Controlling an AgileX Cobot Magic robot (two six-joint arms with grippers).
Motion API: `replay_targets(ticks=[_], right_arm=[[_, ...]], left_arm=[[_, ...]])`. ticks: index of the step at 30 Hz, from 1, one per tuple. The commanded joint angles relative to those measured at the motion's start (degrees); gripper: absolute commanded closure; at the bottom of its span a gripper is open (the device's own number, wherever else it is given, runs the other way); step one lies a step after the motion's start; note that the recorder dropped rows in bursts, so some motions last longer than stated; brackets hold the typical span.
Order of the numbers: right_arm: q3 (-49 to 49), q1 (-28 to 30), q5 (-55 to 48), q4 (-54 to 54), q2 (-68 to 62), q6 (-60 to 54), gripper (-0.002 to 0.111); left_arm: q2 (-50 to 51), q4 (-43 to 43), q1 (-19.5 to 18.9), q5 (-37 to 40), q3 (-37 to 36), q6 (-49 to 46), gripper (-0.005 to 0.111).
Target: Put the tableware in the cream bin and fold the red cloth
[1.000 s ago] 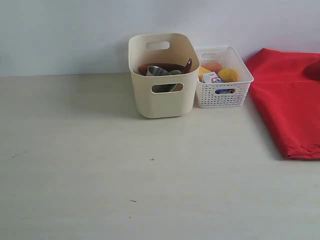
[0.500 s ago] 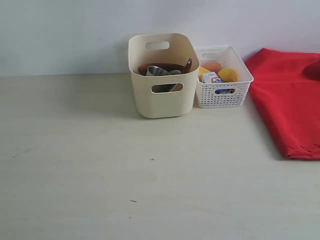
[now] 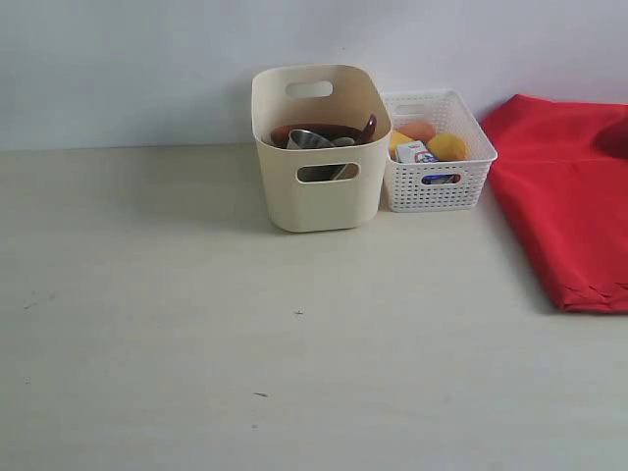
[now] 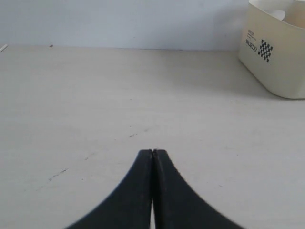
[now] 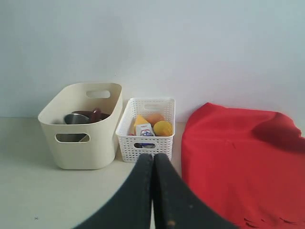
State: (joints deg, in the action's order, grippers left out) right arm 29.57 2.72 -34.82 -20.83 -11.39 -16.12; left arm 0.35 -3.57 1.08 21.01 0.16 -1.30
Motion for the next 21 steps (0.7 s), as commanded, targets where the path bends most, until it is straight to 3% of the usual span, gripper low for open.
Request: replay_targets(ticks=[1,11,21], right_arm=[[-0.28,-0.07,0.16,-0.23,0.21,-0.07,0.108],[-1.31,-0.07,2.41,3.44,0.21,-0.65,0.108],[-13.37,-0.07,12.8,4.7,5.81,-0.22,0.108]], left_arm=[[-0.35,0.06,-0.14,-0.83,-0.16,0.26,0.107],[-0.35,0.06,-0.14,-0.83,-0.16,0.26,0.107],[-0.35,0.06,-0.14,-0.83,-0.16,0.26,0.107]])
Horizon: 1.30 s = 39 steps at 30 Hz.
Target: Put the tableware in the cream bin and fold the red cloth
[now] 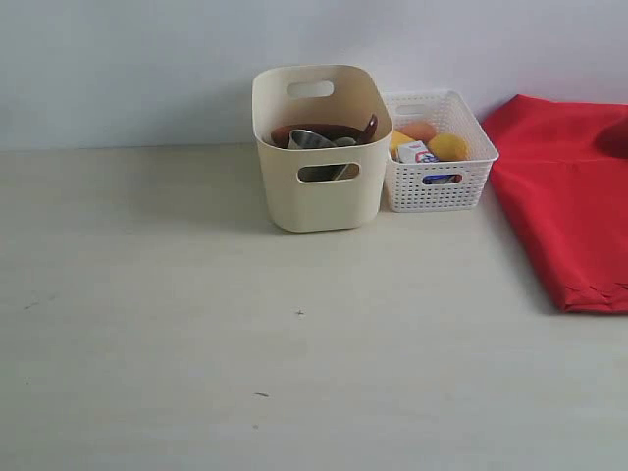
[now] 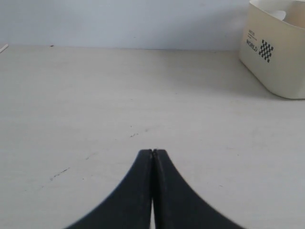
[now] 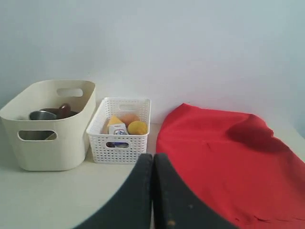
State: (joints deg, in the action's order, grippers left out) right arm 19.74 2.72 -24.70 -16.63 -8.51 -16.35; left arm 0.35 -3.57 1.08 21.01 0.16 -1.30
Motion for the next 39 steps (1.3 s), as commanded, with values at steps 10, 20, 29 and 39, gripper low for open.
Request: replay_targets(ticks=[10,20,29,39], right_arm=[[-8.64,-0.07,4.31,0.5,5.0,0.01,0.108],[-15.36,-0.07,9.26,17.7,7.15,18.68,0.108],[-19.74,-3.61,10.28,22.77,8.51,23.56,0.108],[-19.74,-6.41,9.43,19.42,8.51,19.4,0.108]], left_arm=[[-0.35,0.06,-0.14,-0.83,-0.16,0.26,0.107],[-0.35,0.06,-0.14,-0.83,-0.16,0.26,0.107],[-0.35,0.06,-0.14,-0.83,-0.16,0.26,0.107],[-0.35,0.06,-0.14,-0.83,-0.16,0.26,0.107]])
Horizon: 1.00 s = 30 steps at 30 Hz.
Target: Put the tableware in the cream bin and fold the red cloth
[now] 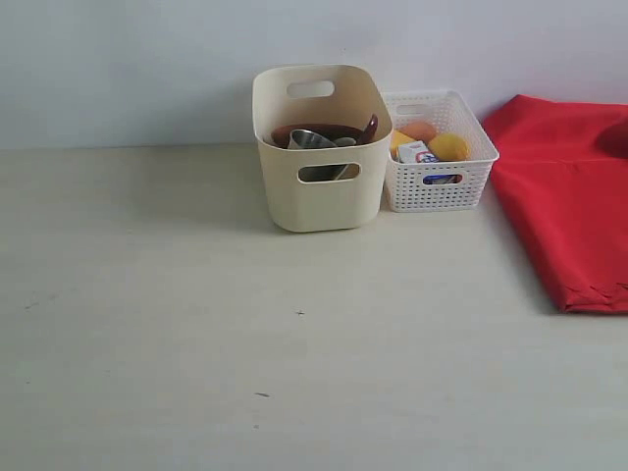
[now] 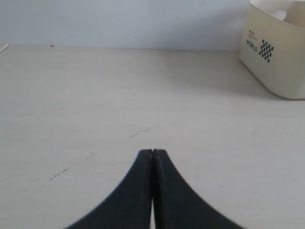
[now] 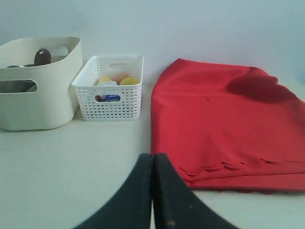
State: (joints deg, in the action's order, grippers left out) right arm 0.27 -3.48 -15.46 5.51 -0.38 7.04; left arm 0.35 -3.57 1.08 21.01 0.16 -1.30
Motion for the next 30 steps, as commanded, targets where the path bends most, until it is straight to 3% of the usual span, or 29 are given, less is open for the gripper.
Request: replay_targets(ticks=[1,30], right_arm=[[-0.27,-0.21,0.18,-4.53,0.38,-5.82,0.108],[-0.27,-0.21,-0.8,-5.51,0.38,-7.04,0.108]], left_arm=[[-0.35,0.06,-0.14,-0.83,-0.16,0.26,0.107],[-0.35,0.06,-0.14,-0.83,-0.16,0.06,0.107]])
